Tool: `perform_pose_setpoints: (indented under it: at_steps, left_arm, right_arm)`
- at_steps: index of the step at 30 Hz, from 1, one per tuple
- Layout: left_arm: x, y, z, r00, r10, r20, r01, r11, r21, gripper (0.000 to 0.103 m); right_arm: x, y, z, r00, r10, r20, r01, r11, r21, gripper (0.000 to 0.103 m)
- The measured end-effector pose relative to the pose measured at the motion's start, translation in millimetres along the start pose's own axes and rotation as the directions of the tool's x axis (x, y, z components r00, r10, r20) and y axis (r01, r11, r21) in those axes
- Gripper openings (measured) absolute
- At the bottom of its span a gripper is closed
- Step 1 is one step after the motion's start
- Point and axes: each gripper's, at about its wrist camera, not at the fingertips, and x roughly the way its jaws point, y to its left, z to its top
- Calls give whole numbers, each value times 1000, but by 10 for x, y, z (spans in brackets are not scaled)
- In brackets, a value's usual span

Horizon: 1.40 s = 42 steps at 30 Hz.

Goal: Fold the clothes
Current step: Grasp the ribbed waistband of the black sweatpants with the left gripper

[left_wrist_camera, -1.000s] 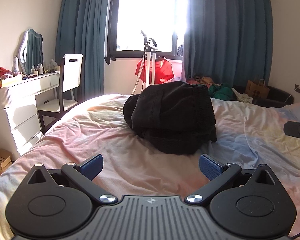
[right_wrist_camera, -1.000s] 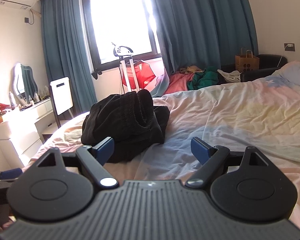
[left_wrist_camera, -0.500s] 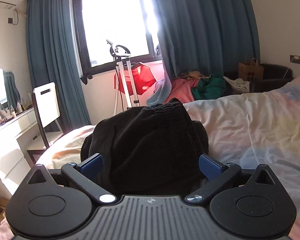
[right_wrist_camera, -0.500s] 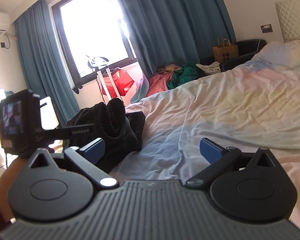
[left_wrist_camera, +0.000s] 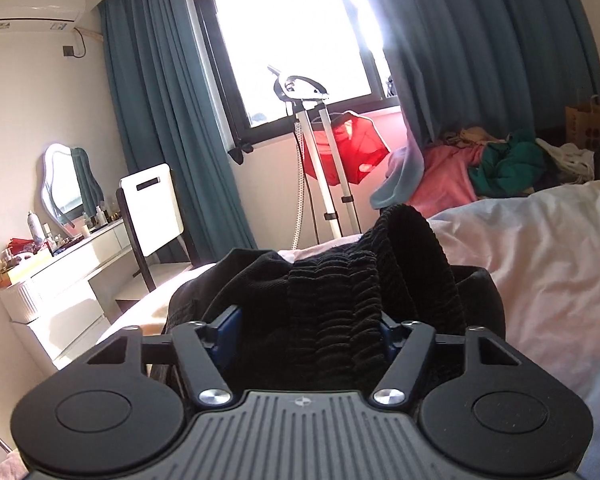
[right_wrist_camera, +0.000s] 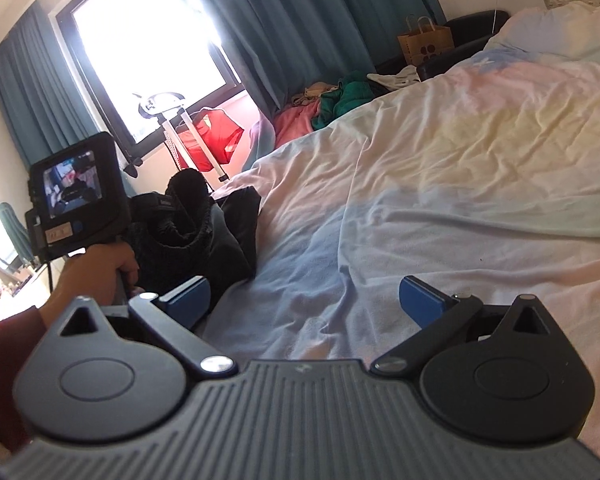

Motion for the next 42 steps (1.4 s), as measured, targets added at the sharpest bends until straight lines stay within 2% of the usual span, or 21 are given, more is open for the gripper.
perform_pose_setpoints:
  at_steps: [2,5,7,9,11,14,19,20,22,23,26,28,30,36,40,42]
  left_arm:
    - [-157,138,18,997,66,41,-62,995,-76,37]
    - [-316,439,21,993,109,39,-101,980,-169,35]
    - [-417,745,-32,993,117,-25,-119,964,-237,34]
    - [-422,915,-112,988,117,-104,-139,959,-247,34]
    - [-423,1156,-264,979,87,-183,-139,946,-291,34]
    - [-417,1385,-476,976,36,-213,-107,937,-333,36]
    - [-216,1343,-459,984,4,-180,-65,941,-333,42]
    - [-177,1313,-418,985,-7,-175,-53,941,-334,41]
    - [-101,1261,-329,986,-32,-165,-26,940,-340,27]
    - [-63,1234,-285,986,-45,-160,-13,939,-342,14]
    - [-267,1293,-211,990,-106,-92,71,942,-329,11]
    - [-508,1362,-154,989,-143,-25,131,952,-276,11]
    - [-832,1547,-121,984,-176,34,179,951,-252,11]
    - [-1575,2452,-221,963,-247,108,268,920,-287,10]
    - [-1691,3003,-521,966,-246,80,258,921,-292,10]
    - [-1742,3276,-675,968,-244,64,252,922,-294,10]
  right_arm:
    - [30,-11,-11,1000,-18,-6,18,1000,0,103]
    - [28,-34,-10,999,-32,-10,32,999,25,103]
    - [3,-20,-8,1000,-28,-11,28,999,28,103]
    - [-23,-6,-7,1000,-23,-11,24,999,31,103]
    - [-41,6,-9,1000,3,-30,-2,1000,30,103]
    - [-83,10,-4,999,28,-37,-26,998,54,103]
    - [-76,102,-45,998,47,-41,-46,999,20,103]
    - [-59,122,-58,998,47,-45,-46,999,9,103]
    - [-17,157,-87,998,51,-44,-51,999,-12,103]
    - [4,170,-98,997,55,-46,-56,998,-22,103]
    - [49,197,-112,996,85,-37,-86,996,-37,103]
    - [37,229,-106,995,100,-15,-101,993,-54,103]
    - [5,274,-111,993,115,9,-114,991,-76,103]
    - [-200,439,-147,985,165,44,-156,975,-156,103]
    - [-420,597,-192,981,187,51,-171,959,-225,102]
    - [-483,699,-241,983,182,22,-169,948,-268,102]
